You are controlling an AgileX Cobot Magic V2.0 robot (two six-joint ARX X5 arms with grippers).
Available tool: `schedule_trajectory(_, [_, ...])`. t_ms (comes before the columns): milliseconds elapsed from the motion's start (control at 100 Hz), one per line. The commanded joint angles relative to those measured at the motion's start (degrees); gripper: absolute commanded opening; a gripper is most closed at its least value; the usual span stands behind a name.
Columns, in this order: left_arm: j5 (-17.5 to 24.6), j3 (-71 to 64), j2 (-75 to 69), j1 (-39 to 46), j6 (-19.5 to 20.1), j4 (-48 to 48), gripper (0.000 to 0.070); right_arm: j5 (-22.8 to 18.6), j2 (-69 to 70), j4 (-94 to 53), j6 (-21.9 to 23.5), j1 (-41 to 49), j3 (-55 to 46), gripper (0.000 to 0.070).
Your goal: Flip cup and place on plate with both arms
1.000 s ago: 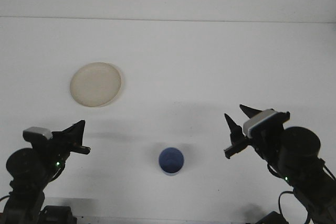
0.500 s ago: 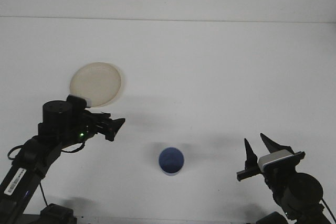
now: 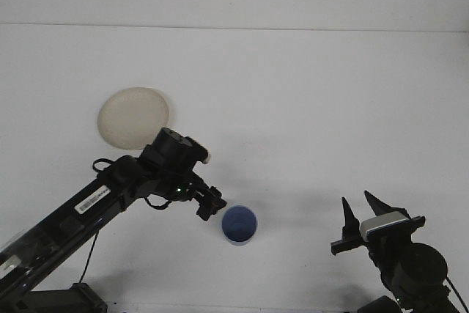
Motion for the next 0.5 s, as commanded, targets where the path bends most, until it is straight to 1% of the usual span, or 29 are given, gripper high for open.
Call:
schedule_trajectory(0, [-1.40,1.25,2.38,-1.60,1.42,-0.42,0.0457,0.07,-0.02,0.59,0.98,0.13,0.33,0.0329])
schedule_trajectory(60, [-2.19,1.29,3.98,-2.91,1.57,-0.15,0.0457,0.07,-0.02,0.59,0.96,0.13,0.33,0.0329])
schedule_trajectory(220, [-2.36,1.29,7.61,-5.55,2.03,-0.20,0.0457,0.07,-0.02,0.59,0.96,0.13,0.33,0.0329])
schedule_trajectory(360, [-6.19,1.29,10.45,-7.28,2.10,1.14,0.0457,0.07,-0.02,0.59,0.96,0.13,0.33,0.0329])
schedule_trajectory(490, [-6.36,1.29,13.14,-8.50,2.12,2.34,0.0457,0.04,-0.02,0.59,0.96,0.13,0.33,0.0329])
